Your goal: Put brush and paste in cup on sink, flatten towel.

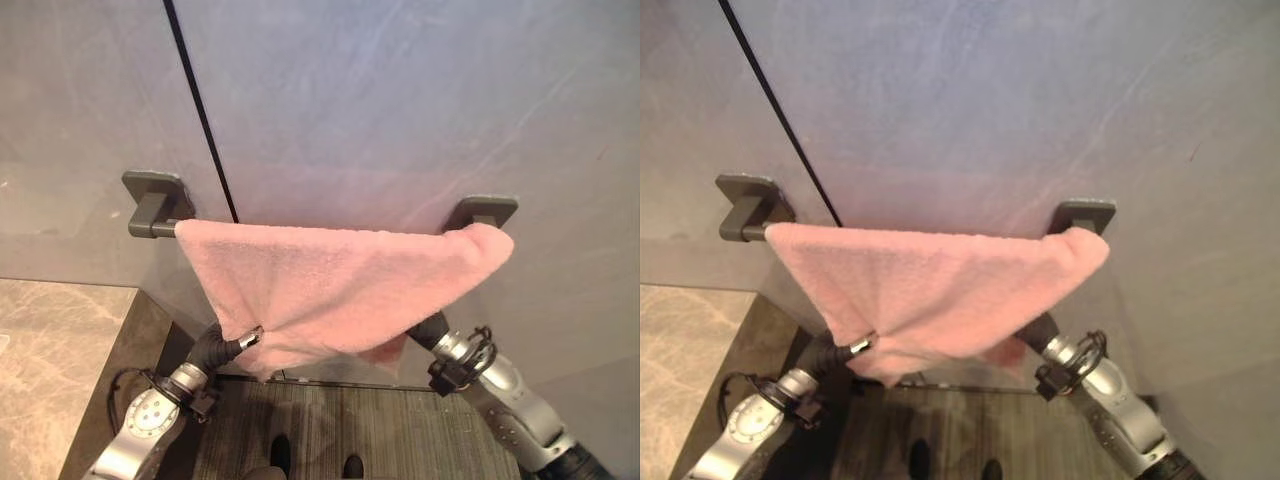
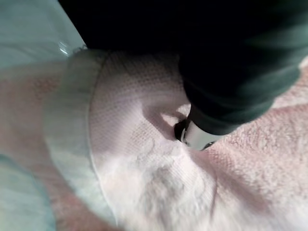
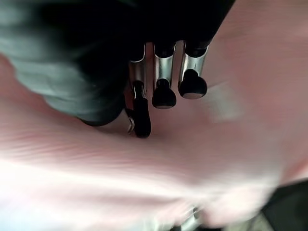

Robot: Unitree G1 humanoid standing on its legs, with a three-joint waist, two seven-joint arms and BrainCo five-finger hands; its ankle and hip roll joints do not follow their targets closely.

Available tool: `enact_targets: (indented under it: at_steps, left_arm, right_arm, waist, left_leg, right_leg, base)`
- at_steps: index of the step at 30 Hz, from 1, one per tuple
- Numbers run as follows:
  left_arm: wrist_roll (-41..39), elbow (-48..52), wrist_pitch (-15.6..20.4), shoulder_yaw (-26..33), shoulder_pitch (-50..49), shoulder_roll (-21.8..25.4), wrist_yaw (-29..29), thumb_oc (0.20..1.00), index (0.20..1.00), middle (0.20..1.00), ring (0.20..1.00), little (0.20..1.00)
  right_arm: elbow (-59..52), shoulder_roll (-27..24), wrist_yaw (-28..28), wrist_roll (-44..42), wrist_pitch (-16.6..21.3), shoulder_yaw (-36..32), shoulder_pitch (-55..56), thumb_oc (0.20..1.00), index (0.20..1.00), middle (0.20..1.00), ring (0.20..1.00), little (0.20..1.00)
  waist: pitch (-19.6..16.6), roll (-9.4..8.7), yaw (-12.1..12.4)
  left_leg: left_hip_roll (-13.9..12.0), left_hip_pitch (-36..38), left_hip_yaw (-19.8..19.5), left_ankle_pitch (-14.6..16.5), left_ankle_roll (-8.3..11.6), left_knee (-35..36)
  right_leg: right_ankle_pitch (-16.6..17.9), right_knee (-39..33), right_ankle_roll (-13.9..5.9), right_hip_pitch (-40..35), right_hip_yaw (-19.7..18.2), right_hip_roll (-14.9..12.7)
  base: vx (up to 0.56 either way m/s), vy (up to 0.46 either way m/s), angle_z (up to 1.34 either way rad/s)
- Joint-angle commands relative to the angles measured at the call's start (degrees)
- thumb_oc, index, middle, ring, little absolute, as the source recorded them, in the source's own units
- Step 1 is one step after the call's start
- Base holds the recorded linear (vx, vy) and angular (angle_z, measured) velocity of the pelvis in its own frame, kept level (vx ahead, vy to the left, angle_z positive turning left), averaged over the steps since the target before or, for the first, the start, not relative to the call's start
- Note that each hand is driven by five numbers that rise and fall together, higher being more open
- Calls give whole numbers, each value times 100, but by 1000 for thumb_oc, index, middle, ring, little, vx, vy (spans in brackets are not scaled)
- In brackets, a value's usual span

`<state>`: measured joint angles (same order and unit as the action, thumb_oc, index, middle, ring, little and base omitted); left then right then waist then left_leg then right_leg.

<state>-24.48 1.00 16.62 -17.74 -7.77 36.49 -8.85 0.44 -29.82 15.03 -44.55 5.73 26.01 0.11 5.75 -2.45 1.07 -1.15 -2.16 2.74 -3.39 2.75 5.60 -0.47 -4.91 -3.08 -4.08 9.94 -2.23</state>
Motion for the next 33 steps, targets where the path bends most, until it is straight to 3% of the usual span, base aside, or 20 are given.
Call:
enact_targets:
  at_steps: [1,5,6,7,8,9,10,11,12,23,27,33]
  left_arm:
    - [353,-118,40,48,-16,187,131,200,200,200,200,200]
    - [366,-224,10,147,-161,83,155,200,200,200,200,200]
    - [389,-249,-10,161,-188,61,172,247,247,247,247,247]
    - [437,-300,-16,169,-217,31,183,272,272,272,272,272]
    - [437,-301,-15,169,-217,30,183,231,231,231,231,231]
    - [459,-344,-33,166,-238,5,182,256,256,256,256,256]
    - [459,-344,-33,165,-238,5,182,304,304,304,304,304]
    - [488,-362,-39,175,-251,2,191,583,583,583,583,583]
    - [614,-399,-47,215,-291,-2,236,1000,1000,1000,1000,1000]
    - [827,-624,-224,646,-904,43,369,1000,1000,1000,1000,1000]
    - [852,-889,-316,882,-1228,303,137,1000,1000,1000,1000,1000]
    - [884,-1206,-442,784,-1214,472,-85,1000,1000,1000,1000,1000]
  right_arm:
    - [-616,95,-36,-284,142,65,-65,200,200,200,200,200]
    - [-610,207,-42,-268,147,0,45,213,213,213,213,213]
    - [-574,242,-59,-274,151,0,58,401,401,401,401,401]
    - [-509,300,-86,-310,140,3,45,520,520,520,520,520]
    - [-508,300,-86,-310,141,3,44,517,517,517,517,517]
    - [-447,377,-155,-320,130,-44,99,630,630,630,630,630]
    - [-447,377,-155,-320,130,-44,100,630,630,630,630,630]
    - [-448,375,-160,-288,132,-54,110,1000,1000,1000,1000,1000]
    - [-420,377,-212,-176,127,-99,149,1000,1000,1000,1000,1000]
    - [-337,261,-330,56,26,-469,699,1000,1000,1000,1000,1000]
    - [-44,23,-236,746,-66,-610,848,1000,1000,1000,1000,1000]
    - [640,-84,-256,1314,-164,-619,739,1000,1000,1000,1000,1000]
  waist:
    - [-106,-230,64]
    - [-167,-224,57]
    - [-183,-222,60]
    - [-196,-220,60]
    - [-197,-220,62]
    - [-224,-208,44]
    - [-226,-209,46]
    - [-229,-209,41]
    - [-235,-209,33]
    - [-183,-155,30]
    - [-141,-89,22]
    - [-163,-30,6]
  left_leg:
    - [-435,208,158,30,370,-60]
    - [-418,245,220,57,358,-60]
    - [-418,252,234,64,355,-60]
    - [-407,259,259,72,343,-60]
    - [-407,259,262,72,343,-60]
    - [-395,263,304,82,327,-60]
    - [-395,262,305,83,327,-60]
    - [-391,262,315,84,324,-60]
    - [-385,264,323,88,320,-60]
    - [-390,102,300,28,340,-60]
    - [-416,28,330,-18,370,-60]
    - [-462,-31,339,-71,408,-60]
  right_leg:
    - [672,56,-911,180,-52,-1088]
    - [687,10,-917,179,-92,-1101]
    - [692,-4,-922,184,-100,-1109]
    - [690,-9,-928,201,-130,-1122]
    - [691,-9,-928,203,-133,-1122]
    - [705,-9,-932,233,-180,-1132]
    - [705,-9,-933,235,-182,-1132]
    - [708,-9,-933,240,-193,-1132]
    - [712,-9,-935,244,-204,-1134]
    - [740,-9,-944,378,-186,-1149]
    - [754,-9,-960,486,-203,-1129]
    - [754,-9,-974,555,-233,-1105]
  base:
    - [0,0,0]
    - [11,16,-3]
    - [2,17,-4]
    - [1,17,-6]
    - [5,30,-8]
    - [6,20,-6]
    - [6,22,-6]
    - [4,8,-7]
    - [3,12,-8]
    - [0,2,-3]
    - [-3,-1,-1]
    - [-6,-3,-1]
